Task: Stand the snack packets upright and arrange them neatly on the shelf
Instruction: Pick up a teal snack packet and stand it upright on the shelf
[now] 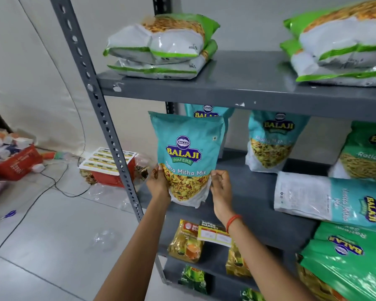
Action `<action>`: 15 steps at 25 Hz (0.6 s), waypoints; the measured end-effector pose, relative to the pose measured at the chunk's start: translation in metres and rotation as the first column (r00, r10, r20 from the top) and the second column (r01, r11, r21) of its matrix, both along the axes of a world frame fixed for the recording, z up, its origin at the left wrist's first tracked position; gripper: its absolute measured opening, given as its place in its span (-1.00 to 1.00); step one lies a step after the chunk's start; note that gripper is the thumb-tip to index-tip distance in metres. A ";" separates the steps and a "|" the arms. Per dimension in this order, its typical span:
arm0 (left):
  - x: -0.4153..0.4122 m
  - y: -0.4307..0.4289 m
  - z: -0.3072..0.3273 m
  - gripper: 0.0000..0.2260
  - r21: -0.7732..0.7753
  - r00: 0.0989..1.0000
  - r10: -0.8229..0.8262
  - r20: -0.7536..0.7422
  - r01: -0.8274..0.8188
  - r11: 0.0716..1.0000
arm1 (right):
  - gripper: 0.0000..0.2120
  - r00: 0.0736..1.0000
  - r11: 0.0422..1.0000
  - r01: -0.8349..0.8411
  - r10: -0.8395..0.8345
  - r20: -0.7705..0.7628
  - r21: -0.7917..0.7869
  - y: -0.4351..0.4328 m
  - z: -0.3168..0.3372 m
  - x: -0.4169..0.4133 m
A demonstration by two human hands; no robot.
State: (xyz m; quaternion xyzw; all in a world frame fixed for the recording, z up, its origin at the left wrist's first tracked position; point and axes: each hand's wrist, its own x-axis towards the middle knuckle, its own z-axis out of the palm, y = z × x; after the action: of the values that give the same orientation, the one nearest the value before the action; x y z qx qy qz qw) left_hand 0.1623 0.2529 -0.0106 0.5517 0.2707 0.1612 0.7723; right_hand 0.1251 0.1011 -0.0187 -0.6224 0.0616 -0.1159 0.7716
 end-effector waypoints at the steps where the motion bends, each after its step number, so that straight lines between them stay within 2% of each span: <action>1: 0.008 0.004 -0.001 -0.78 0.006 1.000 -0.003 -0.006 0.003 1.000 | -0.89 1.000 1.000 0.021 -0.021 0.006 -0.023 0.005 0.001 0.005; 3: 0.019 0.009 -0.004 -0.85 0.007 1.000 -0.006 -0.004 0.006 1.000 | -0.88 0.998 0.997 0.060 -0.059 0.014 -0.048 0.012 0.001 0.012; 9: 0.013 0.003 0.005 -0.73 0.090 1.000 -0.006 0.017 0.005 0.996 | -0.90 0.997 0.995 0.076 -0.076 0.006 -0.064 0.016 -0.001 0.016; 12: -0.012 -0.012 0.015 -0.58 0.320 0.997 -0.067 0.031 0.053 0.946 | -0.84 0.991 0.983 0.129 -0.125 0.036 -0.127 0.012 0.003 0.008; 14: -0.031 -0.031 0.013 -0.51 0.520 0.983 -0.126 0.132 0.040 0.853 | -0.73 0.981 0.967 0.176 -0.158 0.112 -0.183 0.007 0.007 -0.001; 15: -0.041 -0.043 0.010 -0.48 0.628 0.973 -0.147 0.177 0.004 0.779 | -0.71 0.975 0.959 0.194 -0.166 0.145 -0.205 0.003 0.010 -0.008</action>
State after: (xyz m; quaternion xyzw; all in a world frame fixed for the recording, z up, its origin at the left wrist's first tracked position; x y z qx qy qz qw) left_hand 0.1210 0.2097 -0.0001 0.7653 0.0942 0.2690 0.5771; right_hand 0.1175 0.1037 -0.0088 -0.6864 0.0560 -0.2308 0.6874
